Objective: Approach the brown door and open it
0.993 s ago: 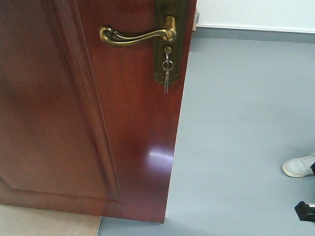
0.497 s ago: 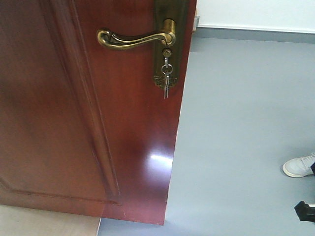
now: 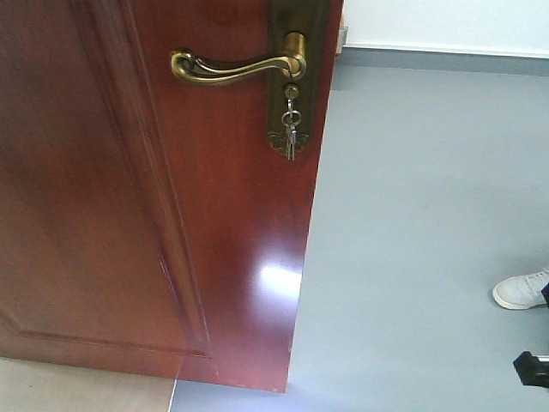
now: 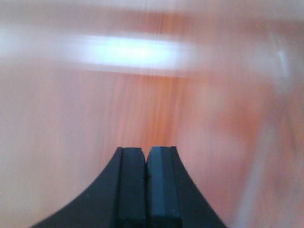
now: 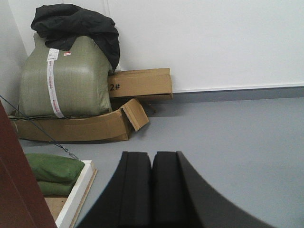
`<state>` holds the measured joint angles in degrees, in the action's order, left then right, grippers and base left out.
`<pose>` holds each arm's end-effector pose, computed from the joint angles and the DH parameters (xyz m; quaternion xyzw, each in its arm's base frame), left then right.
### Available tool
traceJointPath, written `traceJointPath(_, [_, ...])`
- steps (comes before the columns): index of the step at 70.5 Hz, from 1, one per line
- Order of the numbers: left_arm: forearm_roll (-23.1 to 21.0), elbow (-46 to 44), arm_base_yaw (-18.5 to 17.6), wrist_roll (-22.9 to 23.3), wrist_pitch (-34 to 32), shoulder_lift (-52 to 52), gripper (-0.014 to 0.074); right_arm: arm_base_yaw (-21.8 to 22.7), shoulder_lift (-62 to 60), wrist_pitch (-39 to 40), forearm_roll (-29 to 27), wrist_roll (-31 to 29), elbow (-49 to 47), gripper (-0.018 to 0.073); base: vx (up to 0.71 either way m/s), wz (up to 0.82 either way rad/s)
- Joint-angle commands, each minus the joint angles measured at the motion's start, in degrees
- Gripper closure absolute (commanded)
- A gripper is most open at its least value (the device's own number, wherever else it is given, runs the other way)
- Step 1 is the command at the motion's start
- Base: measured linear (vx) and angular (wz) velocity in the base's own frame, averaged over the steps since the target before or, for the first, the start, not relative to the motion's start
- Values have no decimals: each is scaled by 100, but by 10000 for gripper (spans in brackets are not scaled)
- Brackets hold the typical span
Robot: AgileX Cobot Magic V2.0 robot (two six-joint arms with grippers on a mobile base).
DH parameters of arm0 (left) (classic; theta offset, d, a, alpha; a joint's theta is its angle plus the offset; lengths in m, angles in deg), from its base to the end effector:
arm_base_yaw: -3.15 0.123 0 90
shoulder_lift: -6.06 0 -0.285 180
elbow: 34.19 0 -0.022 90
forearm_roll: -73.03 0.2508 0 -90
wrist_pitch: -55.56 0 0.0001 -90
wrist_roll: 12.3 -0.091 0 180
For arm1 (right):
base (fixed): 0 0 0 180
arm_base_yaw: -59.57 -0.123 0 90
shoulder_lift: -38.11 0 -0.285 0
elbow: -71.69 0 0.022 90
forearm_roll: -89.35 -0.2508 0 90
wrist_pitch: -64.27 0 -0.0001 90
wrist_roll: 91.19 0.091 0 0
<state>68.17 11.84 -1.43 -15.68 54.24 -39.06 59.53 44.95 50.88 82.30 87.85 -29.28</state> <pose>0.1407 -0.0111 0.3421 0.0184 0.7058 -0.0367 0.7072 0.0554 0.0026 0.1824 0.0297 0.7607 0.0444 0.6469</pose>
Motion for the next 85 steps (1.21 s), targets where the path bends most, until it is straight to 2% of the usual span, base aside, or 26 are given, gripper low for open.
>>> traceJointPath(1, [39,452,-31,8,-682,665,586,-6,-49,454,27,-51,11,559,0,0])
traceJointPath(18, [39,1995,-31,14,-671,2360,586,-6,-49,454,27,-51,11,559,0,0])
traceJointPath(40, [39,3424,-31,33,-757,3707,586,-6,-49,454,27,-51,11,559,0,0])
traceJointPath(45, [39,3424,-31,21,-427,3986,586,-6,-49,454,27,-51,11,559,0,0])
traceJointPath(85, [39,3424,-31,21,-383,3941,586,-6,-49,454,27,-51,11,559,0,0])
